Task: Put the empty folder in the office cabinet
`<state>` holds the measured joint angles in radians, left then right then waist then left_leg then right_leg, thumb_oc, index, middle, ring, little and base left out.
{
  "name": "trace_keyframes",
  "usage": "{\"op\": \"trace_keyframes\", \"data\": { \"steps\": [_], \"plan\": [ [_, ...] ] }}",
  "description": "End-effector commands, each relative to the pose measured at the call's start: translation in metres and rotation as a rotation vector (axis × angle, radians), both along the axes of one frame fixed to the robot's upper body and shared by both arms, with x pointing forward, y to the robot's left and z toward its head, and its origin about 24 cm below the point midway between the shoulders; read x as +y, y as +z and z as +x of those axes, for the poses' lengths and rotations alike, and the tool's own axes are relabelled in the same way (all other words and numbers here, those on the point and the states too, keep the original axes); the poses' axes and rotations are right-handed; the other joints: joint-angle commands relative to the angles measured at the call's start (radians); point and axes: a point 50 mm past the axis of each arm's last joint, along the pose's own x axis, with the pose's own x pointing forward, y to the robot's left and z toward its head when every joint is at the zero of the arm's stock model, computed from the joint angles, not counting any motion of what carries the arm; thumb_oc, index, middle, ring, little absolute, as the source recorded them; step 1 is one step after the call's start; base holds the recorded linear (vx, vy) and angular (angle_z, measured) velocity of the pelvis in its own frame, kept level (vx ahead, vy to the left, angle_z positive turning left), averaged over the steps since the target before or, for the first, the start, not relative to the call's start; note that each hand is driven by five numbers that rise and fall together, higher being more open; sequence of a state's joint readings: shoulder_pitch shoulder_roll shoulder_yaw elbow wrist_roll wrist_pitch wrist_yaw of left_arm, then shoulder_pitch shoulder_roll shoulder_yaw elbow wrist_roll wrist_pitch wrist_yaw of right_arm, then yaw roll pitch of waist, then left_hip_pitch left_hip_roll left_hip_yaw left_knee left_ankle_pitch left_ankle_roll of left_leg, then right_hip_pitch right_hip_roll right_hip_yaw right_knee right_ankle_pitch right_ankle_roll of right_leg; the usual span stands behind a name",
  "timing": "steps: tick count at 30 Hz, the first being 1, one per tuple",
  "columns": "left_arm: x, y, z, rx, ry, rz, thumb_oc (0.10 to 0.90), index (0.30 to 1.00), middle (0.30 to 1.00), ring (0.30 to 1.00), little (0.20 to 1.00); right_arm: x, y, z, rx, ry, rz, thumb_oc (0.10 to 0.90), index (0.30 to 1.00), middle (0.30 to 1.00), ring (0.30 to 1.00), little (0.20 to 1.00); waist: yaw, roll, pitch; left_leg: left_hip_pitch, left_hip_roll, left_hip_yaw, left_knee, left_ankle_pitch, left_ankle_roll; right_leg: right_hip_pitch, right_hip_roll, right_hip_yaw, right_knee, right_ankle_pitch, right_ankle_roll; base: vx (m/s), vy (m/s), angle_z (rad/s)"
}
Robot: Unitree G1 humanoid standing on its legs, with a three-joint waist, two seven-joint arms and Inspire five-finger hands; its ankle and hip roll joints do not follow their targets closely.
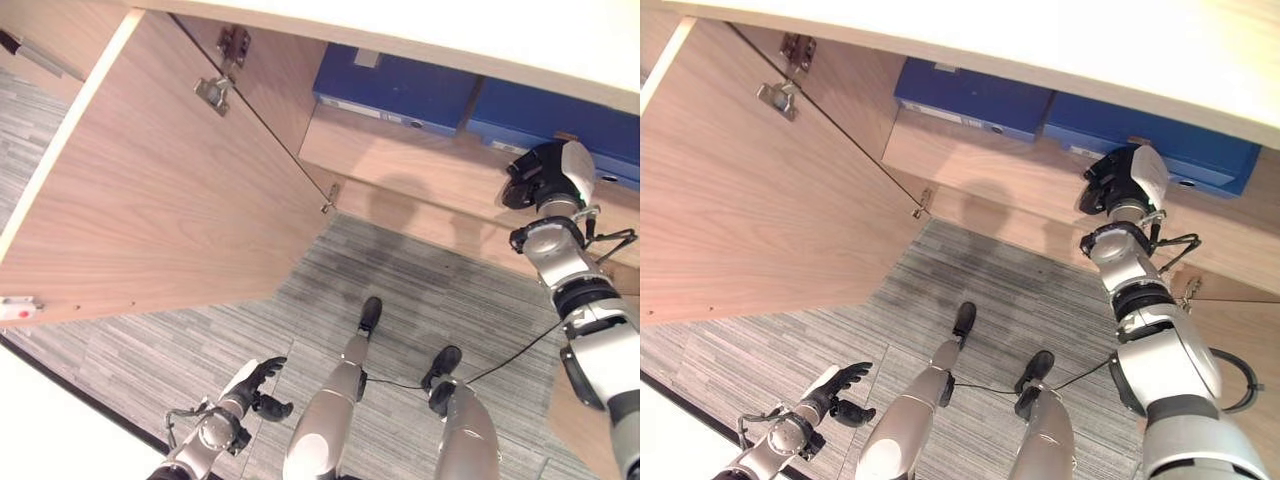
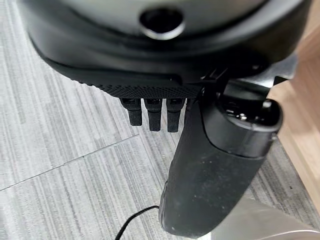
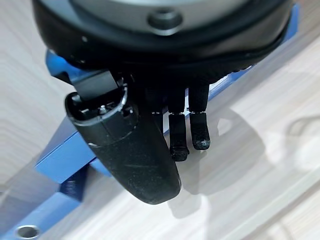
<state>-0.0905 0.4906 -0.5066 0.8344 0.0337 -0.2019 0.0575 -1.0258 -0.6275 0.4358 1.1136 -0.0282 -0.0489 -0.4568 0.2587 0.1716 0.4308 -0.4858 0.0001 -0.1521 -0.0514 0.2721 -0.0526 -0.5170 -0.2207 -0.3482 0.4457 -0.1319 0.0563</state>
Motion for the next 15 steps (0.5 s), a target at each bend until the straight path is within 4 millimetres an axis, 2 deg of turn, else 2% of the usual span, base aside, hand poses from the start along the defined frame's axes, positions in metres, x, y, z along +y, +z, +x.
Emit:
{"op": "trace_keyframes", "data": {
  "steps": [1, 8, 15],
  "plan": [
    [0.024, -0.005, -0.022, 0.051, 0.029, 0.068, 0.800, 0.900, 0.900, 0.900, 0.900, -0.008, 0.055, -0.001, -0.175, -0.001, -0.066, 0.400, 0.300, 0.300, 0.300, 0.300, 0.020, -0.021, -0.031, 0.036, 0.046, -0.027, 0.013, -0.134, -0.029, 0.084, -0.046, 0.043, -0.128, 0.070, 0.105, 0.00, 0.000, 0.00],
    [0.023, -0.006, -0.023, 0.055, 0.030, 0.066, 0.800, 0.900, 0.900, 0.900, 0.900, -0.016, 0.047, -0.002, -0.143, -0.031, -0.055, 0.400, 0.300, 0.300, 0.300, 0.300, 0.023, -0.024, -0.036, 0.042, 0.045, -0.028, 0.009, -0.135, -0.029, 0.092, -0.048, 0.039, -0.130, 0.070, 0.106, 0.00, 0.000, 0.00],
    [0.024, -0.009, -0.026, 0.067, 0.059, 0.065, 0.800, 0.900, 0.900, 0.900, 0.900, -0.011, 0.018, -0.007, -0.113, 0.002, 0.000, 0.400, 0.300, 0.300, 0.300, 0.300, 0.011, -0.042, -0.044, 0.052, 0.044, -0.027, 0.017, -0.147, -0.026, 0.106, -0.051, 0.040, -0.134, 0.076, 0.110, 0.00, 0.000, 0.00]
  ]
}}
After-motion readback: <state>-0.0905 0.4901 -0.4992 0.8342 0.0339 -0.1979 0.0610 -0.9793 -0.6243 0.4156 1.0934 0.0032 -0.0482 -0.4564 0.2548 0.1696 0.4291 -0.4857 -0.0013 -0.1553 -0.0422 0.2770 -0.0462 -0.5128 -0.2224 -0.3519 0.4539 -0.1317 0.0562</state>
